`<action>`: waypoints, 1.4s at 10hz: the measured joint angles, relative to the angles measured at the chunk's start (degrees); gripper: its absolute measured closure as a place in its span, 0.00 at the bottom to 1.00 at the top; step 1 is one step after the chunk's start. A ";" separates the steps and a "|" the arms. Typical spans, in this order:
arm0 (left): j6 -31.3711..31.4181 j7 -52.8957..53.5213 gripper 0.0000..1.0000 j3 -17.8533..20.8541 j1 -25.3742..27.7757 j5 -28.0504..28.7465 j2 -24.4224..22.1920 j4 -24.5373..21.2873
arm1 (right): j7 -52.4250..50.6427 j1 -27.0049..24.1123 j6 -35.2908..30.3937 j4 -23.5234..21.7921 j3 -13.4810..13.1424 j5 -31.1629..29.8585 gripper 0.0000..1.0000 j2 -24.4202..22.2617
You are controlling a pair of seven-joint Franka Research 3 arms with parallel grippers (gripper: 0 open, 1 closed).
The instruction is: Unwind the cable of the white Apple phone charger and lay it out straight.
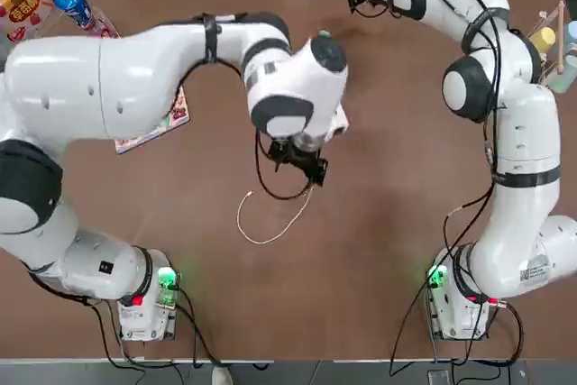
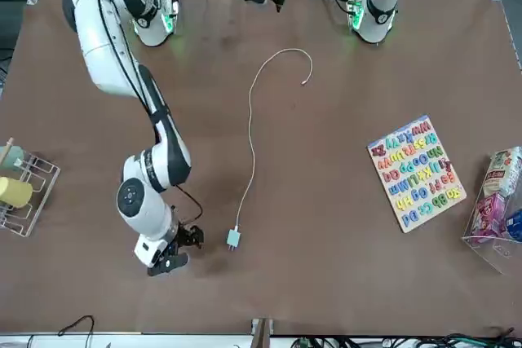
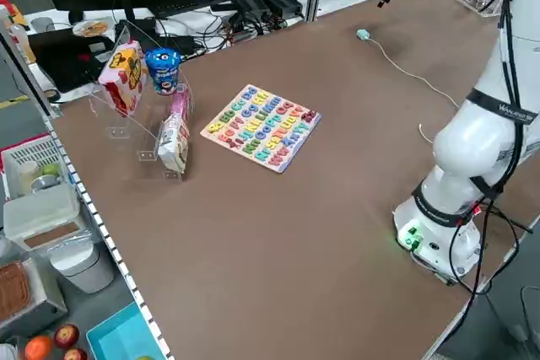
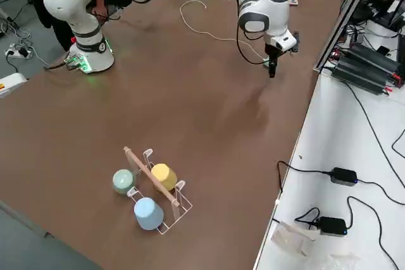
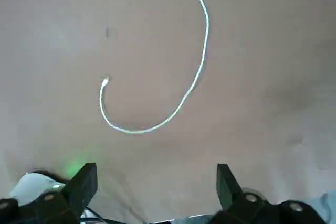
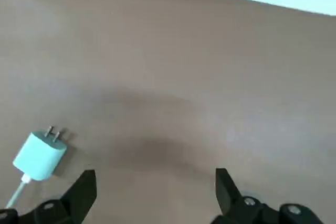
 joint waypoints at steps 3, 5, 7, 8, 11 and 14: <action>-0.27 -1.24 0.00 0.36 10.62 0.30 0.00 2.70 | -3.65 -2.01 -6.41 0.08 0.16 0.11 0.00 -2.29; -3.37 -2.97 0.00 0.25 17.40 0.60 -1.75 5.20 | -5.91 -3.48 -11.24 0.49 0.04 1.80 0.00 -4.95; -4.88 -3.41 0.00 0.22 24.81 0.69 -4.96 8.42 | -7.92 -6.81 -18.15 -0.64 0.03 2.82 0.00 -10.50; -5.28 -3.19 0.00 0.27 28.69 0.93 -5.71 9.26 | -8.27 -8.79 -19.95 -3.62 0.03 3.39 0.00 -14.57; -6.62 -0.44 0.00 0.39 35.46 3.80 -5.51 9.10 | -8.38 -13.55 -24.63 -15.15 0.06 3.94 0.00 -27.20; -6.12 6.35 0.00 2.08 40.88 4.53 -4.55 9.68 | -1.80 -14.57 -32.74 -19.67 -1.23 3.93 0.00 -37.57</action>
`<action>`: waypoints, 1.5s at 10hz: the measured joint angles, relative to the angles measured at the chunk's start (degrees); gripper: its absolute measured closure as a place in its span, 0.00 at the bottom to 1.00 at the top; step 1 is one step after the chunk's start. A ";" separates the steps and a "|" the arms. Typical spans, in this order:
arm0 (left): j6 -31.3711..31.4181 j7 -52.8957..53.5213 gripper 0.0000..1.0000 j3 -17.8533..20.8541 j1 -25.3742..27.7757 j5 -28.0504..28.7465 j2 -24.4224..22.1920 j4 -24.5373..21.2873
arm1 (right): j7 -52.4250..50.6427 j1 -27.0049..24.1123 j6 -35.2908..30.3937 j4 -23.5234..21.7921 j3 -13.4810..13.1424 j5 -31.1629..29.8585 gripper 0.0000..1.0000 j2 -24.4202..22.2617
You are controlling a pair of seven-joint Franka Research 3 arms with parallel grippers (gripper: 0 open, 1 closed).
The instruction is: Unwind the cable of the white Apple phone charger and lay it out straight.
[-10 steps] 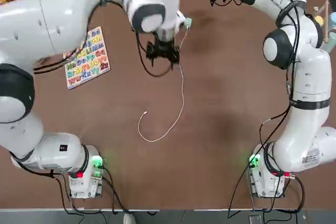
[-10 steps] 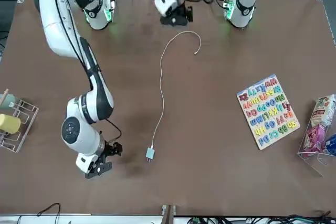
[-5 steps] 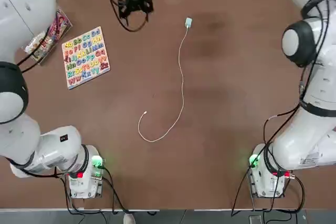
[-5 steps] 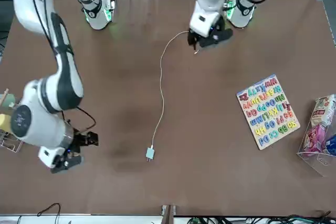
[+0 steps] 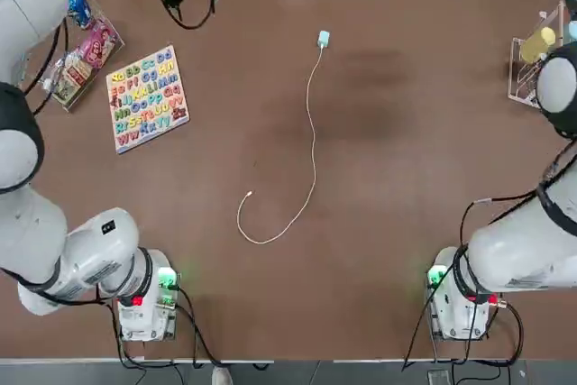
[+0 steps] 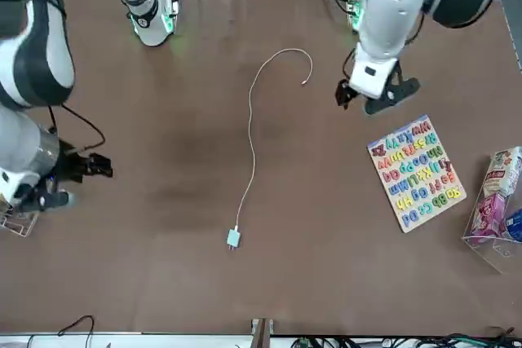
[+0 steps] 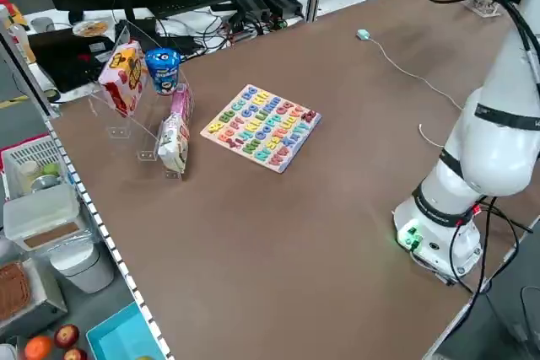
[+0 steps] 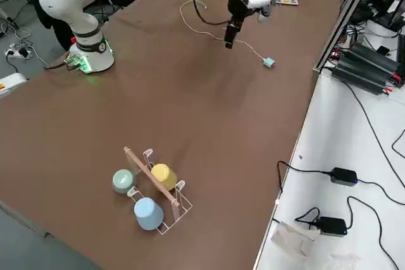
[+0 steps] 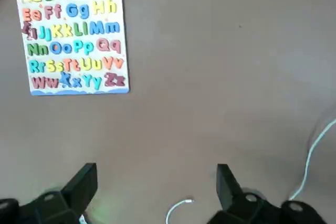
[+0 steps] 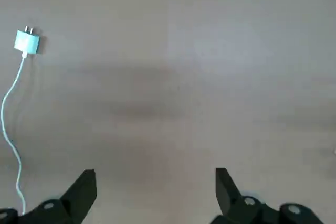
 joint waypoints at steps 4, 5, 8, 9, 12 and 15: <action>3.65 16.70 0.00 20.17 -7.94 -2.15 0.52 0.96 | 3.78 0.08 -0.53 -5.72 -1.26 0.00 0.00 -9.57; 3.84 20.06 0.00 25.73 -11.41 -3.82 0.32 1.27 | 4.21 0.29 0.08 -6.34 -1.19 0.00 0.00 -9.91; 3.80 30.55 0.00 43.48 -24.18 -7.97 -1.70 2.16 | 4.44 0.45 3.46 -9.79 -1.11 0.00 0.00 -10.46; 3.56 35.51 0.00 48.47 -27.07 -9.40 -2.97 2.17 | 4.45 0.48 3.49 -10.49 -1.09 0.00 0.00 -10.96; -1.87 43.54 0.00 55.66 -30.58 -10.26 -5.56 4.36 | 4.52 0.48 3.19 -11.12 -1.02 0.00 0.00 -12.32; -8.01 51.92 0.00 56.06 -30.67 -10.27 -7.75 8.29 | 5.24 0.52 1.94 -9.97 -0.02 -0.06 0.00 -12.94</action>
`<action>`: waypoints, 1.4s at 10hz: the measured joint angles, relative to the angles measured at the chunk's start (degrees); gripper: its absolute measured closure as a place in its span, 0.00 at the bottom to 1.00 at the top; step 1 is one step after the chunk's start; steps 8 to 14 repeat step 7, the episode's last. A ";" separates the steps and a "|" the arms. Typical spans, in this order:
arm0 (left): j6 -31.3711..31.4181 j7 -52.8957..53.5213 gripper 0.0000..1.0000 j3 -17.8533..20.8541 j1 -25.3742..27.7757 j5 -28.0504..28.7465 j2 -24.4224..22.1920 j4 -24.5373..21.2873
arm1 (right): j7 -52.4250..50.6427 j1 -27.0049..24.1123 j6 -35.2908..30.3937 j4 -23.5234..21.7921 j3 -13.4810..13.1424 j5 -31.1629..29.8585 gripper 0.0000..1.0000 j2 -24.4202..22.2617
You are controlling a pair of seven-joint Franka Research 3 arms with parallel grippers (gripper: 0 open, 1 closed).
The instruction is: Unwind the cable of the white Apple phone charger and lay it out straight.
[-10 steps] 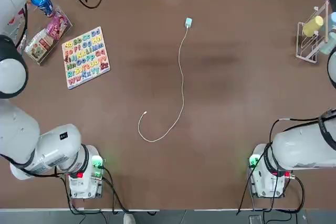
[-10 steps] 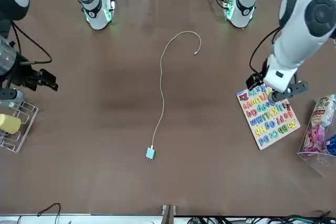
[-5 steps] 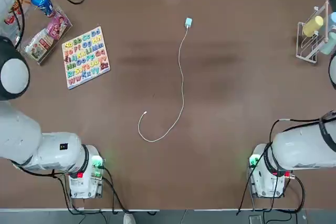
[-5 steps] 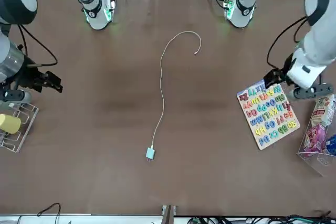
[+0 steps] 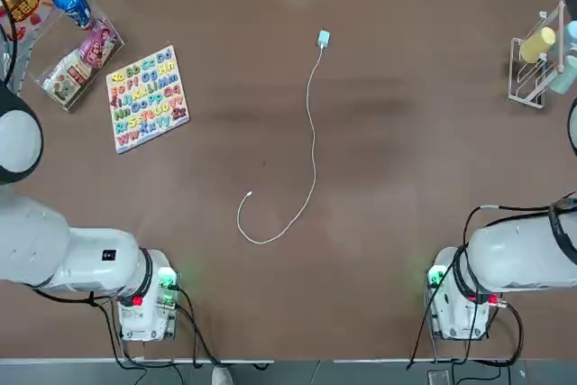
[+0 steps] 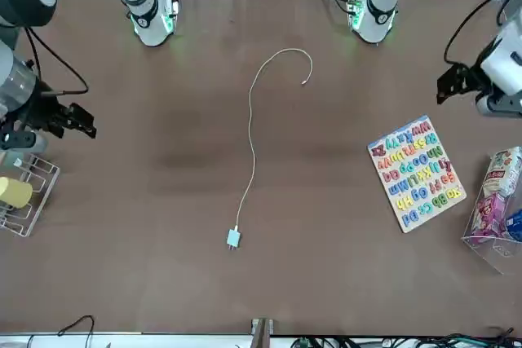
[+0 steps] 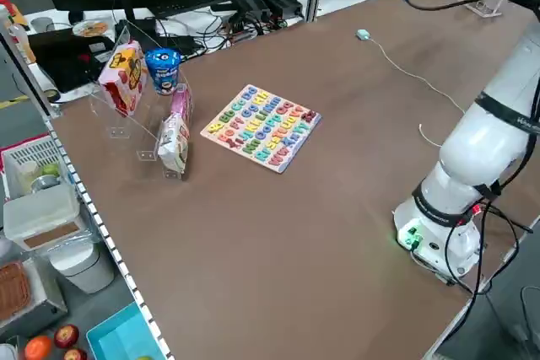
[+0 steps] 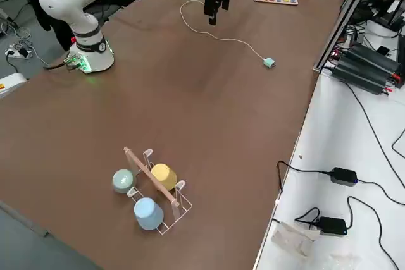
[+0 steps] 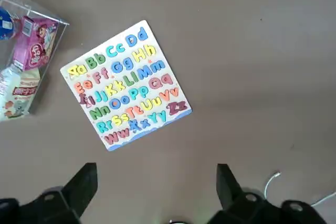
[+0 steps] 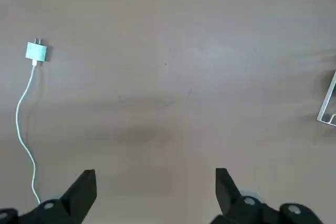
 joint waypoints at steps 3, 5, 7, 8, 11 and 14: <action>-0.17 0.48 0.00 0.40 0.04 -0.01 0.05 -0.01 | 1.21 0.31 -4.66 4.15 0.89 -0.88 0.00 -0.65; -0.17 0.48 0.00 0.41 0.05 -0.05 0.28 -0.01 | 1.64 0.35 -5.40 4.16 1.00 -1.00 0.00 -0.63; -0.16 0.48 0.00 0.41 0.05 -0.43 0.28 -0.01 | 1.83 0.37 -5.05 4.16 1.00 -1.02 0.00 -0.63; -0.16 0.48 0.00 0.41 0.05 -0.43 0.28 -0.01 | 1.83 0.37 -5.05 4.16 1.00 -1.02 0.00 -0.63; -0.16 0.48 0.00 0.41 0.05 -0.43 0.28 -0.01 | 1.83 0.37 -5.05 4.16 1.00 -1.02 0.00 -0.63; -0.16 0.48 0.00 0.41 0.05 -0.43 0.28 -0.01 | 1.83 0.37 -5.05 4.16 1.00 -1.02 0.00 -0.63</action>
